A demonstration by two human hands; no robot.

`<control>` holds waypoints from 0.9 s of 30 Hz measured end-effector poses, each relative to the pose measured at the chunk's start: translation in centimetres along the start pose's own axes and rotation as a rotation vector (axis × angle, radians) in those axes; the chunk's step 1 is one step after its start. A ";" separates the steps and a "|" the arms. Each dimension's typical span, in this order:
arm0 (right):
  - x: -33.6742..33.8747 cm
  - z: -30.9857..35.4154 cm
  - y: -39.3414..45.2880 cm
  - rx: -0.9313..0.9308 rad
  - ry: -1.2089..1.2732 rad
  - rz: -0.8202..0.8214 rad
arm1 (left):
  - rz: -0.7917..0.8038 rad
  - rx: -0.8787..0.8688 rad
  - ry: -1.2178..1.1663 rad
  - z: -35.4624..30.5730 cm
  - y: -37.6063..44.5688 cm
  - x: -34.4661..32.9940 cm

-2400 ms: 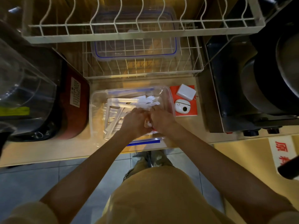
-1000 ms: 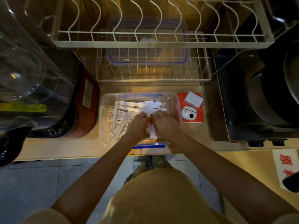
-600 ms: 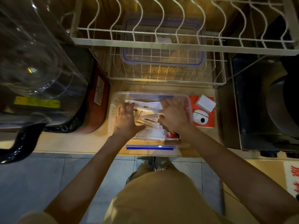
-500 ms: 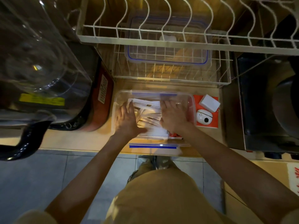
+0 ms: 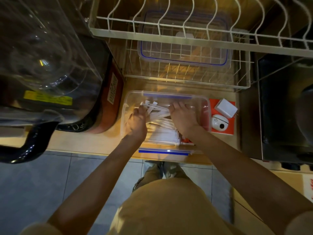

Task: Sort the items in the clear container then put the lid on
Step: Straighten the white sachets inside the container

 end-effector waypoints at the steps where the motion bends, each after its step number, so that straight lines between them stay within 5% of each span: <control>1: 0.1 0.0 0.0 0.004 -0.003 -0.007 | 0.013 0.001 0.024 -0.1 -0.1 0.3; 9: 0.5 -0.4 0.0 0.014 0.011 -0.032 | 0.171 0.018 0.211 -1.3 -2.5 3.5; 18: 1.1 -1.7 0.1 0.007 0.065 0.122 | 0.283 -0.346 0.276 -1.6 -1.2 2.2; 27: 3.5 -2.7 -0.9 -0.033 0.221 0.084 | 0.232 -0.443 0.021 -2.4 -1.2 0.2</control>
Point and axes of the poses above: each hand's wrist, its own y-axis towards the middle knuckle, its own x-axis out of the back of the hand, z = x × y, the point moved 3 cm from there along y, towards the middle knuckle, and after that the axes turned 12 degrees about -x, right-handed, at the moved point
